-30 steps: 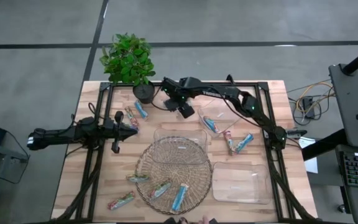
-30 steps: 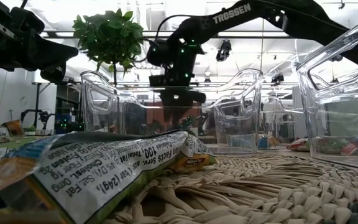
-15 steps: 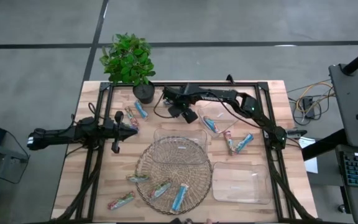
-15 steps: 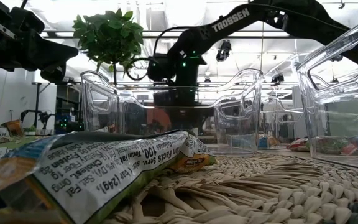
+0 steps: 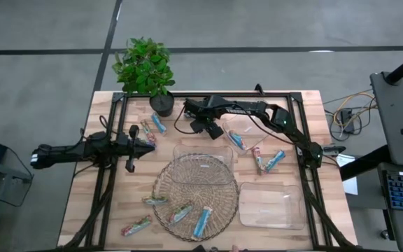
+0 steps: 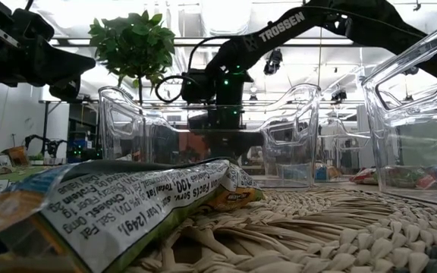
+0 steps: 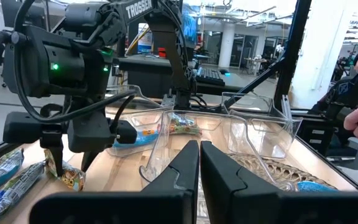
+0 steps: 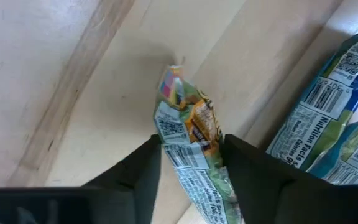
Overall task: Pick and place Granola Bars by type
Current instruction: Put the yellow granola bar into the top transparent bin
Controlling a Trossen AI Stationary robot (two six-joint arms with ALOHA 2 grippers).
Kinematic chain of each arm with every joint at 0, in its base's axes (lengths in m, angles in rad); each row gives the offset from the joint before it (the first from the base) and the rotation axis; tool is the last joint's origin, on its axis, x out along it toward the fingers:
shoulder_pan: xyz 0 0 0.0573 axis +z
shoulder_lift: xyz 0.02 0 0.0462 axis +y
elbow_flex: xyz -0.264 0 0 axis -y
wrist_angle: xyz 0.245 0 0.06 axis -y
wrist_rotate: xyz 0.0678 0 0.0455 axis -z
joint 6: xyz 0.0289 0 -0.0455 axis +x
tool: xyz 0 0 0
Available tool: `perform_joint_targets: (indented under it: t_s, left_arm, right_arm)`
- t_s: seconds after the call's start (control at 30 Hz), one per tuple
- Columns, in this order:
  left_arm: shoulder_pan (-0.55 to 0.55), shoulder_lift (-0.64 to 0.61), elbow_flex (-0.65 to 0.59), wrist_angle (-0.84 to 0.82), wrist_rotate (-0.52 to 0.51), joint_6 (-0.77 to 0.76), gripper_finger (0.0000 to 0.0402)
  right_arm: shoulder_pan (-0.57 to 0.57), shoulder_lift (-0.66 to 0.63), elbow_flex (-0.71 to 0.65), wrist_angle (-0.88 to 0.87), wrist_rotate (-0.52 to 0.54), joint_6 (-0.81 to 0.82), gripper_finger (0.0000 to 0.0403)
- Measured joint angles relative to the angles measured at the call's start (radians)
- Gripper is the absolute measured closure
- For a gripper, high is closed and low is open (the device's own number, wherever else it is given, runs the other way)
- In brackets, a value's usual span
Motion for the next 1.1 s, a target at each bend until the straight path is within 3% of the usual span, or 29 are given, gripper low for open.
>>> perform_joint_targets:
  t_s: [0.37, 0.67, 1.1]
  left_arm:
    - [0.000, 0.000, 0.000, 0.000, 0.000, 0.000, 0.0402]
    - [0.000, 0.000, 0.000, 0.000, 0.000, 0.000, 0.0402]
    - [0.000, 0.000, 0.000, 0.000, 0.000, 0.000, 0.0402]
  right_arm:
    - [0.000, 0.000, 0.000, 0.000, 0.022, -0.007, 0.0387]
    - [0.009, 0.000, 0.023, -0.015, 0.027, 0.033, 0.0395]
    - [0.022, -0.004, 0.253, -0.187, 0.093, 0.090, 0.0395]
